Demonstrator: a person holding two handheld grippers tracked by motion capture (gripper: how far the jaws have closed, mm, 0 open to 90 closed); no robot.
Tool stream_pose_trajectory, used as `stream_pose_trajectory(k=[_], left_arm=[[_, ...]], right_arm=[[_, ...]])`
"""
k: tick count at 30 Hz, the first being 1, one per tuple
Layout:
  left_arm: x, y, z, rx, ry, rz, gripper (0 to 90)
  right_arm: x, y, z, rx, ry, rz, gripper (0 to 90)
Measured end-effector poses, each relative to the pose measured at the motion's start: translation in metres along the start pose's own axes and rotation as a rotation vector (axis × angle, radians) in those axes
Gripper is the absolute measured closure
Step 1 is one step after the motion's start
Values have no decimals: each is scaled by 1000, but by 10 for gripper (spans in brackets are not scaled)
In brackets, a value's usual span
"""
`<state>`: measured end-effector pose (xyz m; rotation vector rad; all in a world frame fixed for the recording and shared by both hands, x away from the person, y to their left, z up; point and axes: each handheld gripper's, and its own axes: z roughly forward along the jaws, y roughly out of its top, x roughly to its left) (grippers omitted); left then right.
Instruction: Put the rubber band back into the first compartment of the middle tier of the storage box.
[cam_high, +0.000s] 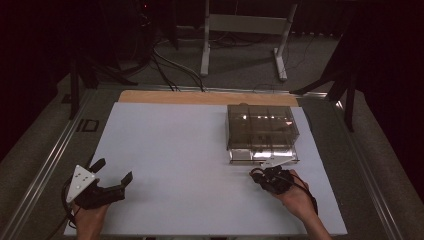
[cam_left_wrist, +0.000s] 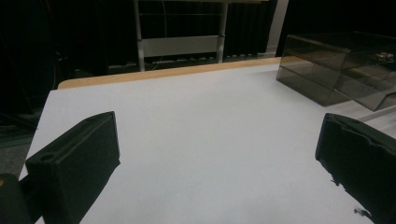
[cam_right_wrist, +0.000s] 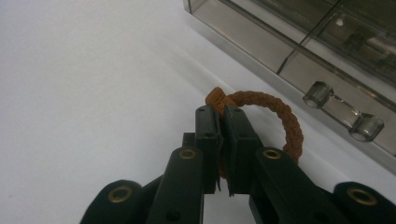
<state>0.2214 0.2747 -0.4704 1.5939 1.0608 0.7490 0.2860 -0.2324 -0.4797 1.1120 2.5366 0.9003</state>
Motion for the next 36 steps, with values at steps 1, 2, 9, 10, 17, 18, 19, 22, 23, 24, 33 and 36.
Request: stream_pose_trajectory(k=[1,2,9,10,17,18,19,22,23,24,33,36], left_arm=[[0,0,0,-1,0,0,12],[0,0,0,0,0,0,12],[0,0,0,0,1,1,12],[0,0,0,1,1,1,12],[0,0,0,2,1,0,12],[1,0,0,2,1,1,12],[0,0,0,2,0,1,12],[0,0,0,3,0,2,12],[0,0,0,2,0,1,12],[0,0,0,2,0,0,12],[0,0,1,3,-2,0,12],[0,-1,1,4,-2,-1,12]], right_arm=[[0,1,-1,-1,2,-4,864],[1,1,-1,-1,3,-5,864],[4,5,-3,-6,9,-13,864],[4,5,-3,-6,10,-14,864],[5,7,-3,-6,14,-18,864],[5,7,-4,-6,15,-18,864],[5,7,-4,-7,15,-19,864],[6,8,-5,-12,20,-15,864],[6,8,-5,-15,22,-13,864],[6,8,-6,-19,24,-10,864],[4,11,-12,-37,30,-5,864],[5,12,-12,-37,32,-7,864]])
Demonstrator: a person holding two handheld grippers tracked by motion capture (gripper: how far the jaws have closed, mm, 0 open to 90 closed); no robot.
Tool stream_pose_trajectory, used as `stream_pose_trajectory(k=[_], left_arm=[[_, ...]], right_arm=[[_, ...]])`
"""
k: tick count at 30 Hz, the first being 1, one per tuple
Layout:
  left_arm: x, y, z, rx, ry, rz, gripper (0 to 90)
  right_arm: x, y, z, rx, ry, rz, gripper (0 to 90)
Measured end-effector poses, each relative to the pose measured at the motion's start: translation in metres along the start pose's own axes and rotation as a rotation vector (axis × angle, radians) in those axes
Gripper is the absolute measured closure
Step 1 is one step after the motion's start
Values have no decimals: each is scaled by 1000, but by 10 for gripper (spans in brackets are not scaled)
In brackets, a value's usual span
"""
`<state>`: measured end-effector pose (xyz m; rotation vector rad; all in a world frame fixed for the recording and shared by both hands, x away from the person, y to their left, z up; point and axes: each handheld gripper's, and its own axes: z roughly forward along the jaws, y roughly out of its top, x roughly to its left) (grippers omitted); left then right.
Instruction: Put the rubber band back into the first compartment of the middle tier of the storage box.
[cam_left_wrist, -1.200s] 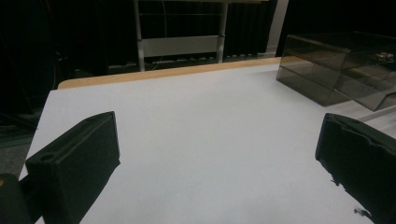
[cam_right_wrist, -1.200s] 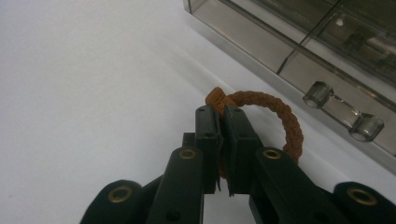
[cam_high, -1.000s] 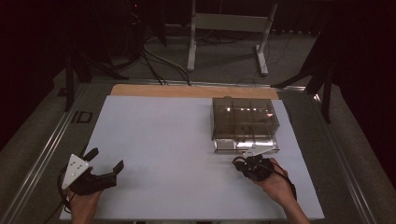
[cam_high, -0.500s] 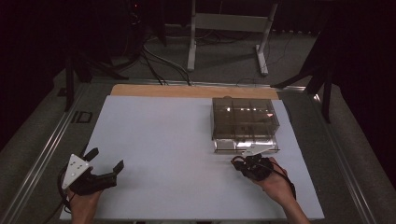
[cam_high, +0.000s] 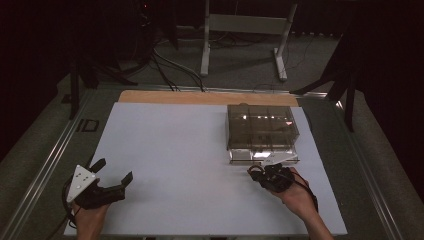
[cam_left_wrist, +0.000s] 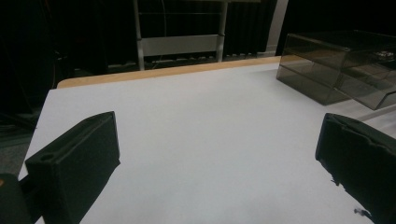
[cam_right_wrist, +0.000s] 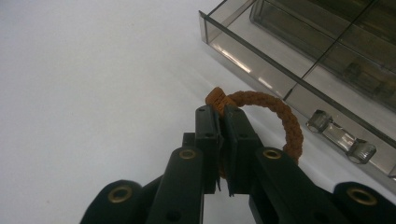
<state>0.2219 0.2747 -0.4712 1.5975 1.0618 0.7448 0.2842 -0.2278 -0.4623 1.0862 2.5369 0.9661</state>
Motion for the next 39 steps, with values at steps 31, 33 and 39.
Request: stream_pose_trajectory(k=[31,33,39], left_arm=[[0,0,-1,-2,3,1,12],[0,0,-1,-1,3,1,12],[0,0,0,0,2,1,12]], right_arm=[[-1,21,-10,-23,-11,-9,863],[-2,24,-11,-23,-12,-8,864],[-3,28,-11,-25,-15,-5,864]])
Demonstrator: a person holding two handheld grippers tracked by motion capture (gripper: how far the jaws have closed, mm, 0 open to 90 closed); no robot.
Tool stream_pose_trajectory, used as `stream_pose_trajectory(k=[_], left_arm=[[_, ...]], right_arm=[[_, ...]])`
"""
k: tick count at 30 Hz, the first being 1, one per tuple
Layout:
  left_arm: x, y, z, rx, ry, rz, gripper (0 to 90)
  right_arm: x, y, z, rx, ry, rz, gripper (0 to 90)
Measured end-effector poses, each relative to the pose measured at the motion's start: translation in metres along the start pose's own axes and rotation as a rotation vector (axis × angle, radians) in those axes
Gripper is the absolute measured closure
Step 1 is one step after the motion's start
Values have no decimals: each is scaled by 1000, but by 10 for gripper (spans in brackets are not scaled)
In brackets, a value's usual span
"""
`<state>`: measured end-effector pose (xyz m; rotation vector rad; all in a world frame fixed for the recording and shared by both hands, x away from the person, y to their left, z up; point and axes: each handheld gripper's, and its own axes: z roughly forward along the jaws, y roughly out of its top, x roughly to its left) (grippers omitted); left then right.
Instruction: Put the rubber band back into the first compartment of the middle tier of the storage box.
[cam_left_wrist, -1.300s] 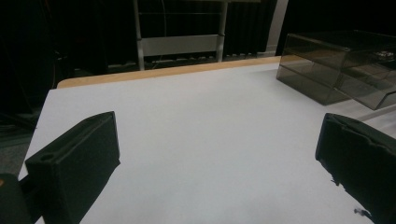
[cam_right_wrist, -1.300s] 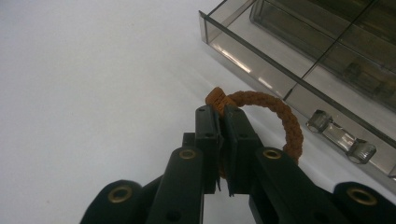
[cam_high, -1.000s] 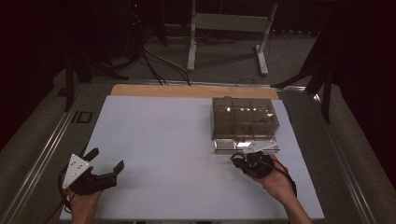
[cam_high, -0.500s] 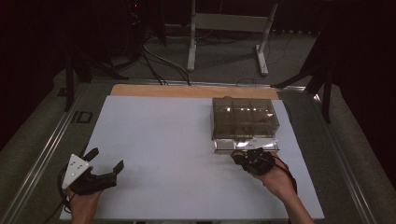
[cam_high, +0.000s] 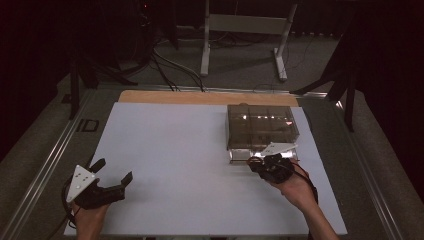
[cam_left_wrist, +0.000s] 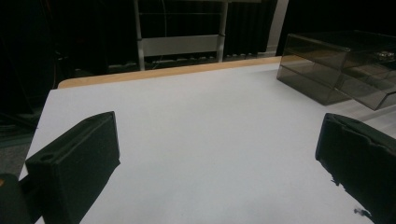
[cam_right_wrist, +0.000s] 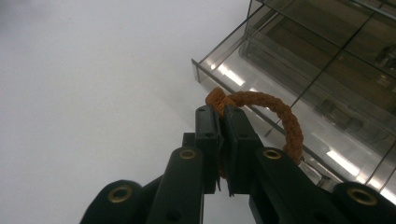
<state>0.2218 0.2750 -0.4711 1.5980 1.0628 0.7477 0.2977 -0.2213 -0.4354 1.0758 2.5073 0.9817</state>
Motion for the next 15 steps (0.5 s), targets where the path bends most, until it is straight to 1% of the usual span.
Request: stream_pose_trajectory(k=[15], left_arm=[[0,0,0,-1,-1,1,12]], right_arm=[[-4,8,0,-11,0,20,864]])
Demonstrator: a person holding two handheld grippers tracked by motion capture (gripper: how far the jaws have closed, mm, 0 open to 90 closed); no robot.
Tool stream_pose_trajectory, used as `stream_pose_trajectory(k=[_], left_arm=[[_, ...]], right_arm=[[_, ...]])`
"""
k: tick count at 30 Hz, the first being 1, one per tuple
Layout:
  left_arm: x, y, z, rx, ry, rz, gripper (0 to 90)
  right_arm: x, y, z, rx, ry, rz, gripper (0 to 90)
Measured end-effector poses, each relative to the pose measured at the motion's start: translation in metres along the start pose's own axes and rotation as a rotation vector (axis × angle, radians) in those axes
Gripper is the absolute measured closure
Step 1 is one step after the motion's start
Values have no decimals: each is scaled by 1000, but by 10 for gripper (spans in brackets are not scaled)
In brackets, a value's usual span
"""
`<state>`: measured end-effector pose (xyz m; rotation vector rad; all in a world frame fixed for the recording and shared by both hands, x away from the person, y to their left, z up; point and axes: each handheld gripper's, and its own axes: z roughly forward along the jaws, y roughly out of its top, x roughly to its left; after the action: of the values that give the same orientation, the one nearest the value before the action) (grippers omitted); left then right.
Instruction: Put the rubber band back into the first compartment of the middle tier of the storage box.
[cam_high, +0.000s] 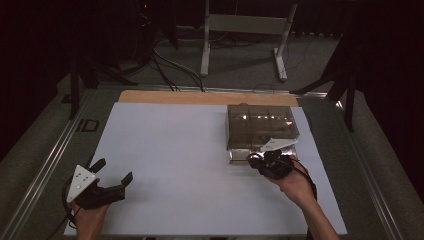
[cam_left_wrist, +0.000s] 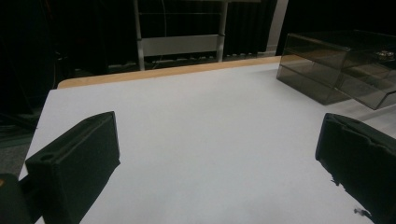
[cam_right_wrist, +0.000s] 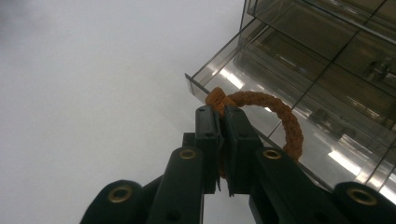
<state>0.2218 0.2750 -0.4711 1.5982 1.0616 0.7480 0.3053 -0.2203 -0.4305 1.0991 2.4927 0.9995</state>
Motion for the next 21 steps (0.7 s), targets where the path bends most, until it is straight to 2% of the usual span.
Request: stream_pose_trajectory(k=[21], left_arm=[[0,0,1,-1,1,-1,12]], right_arm=[[-8,12,4,-10,-4,20,864]])
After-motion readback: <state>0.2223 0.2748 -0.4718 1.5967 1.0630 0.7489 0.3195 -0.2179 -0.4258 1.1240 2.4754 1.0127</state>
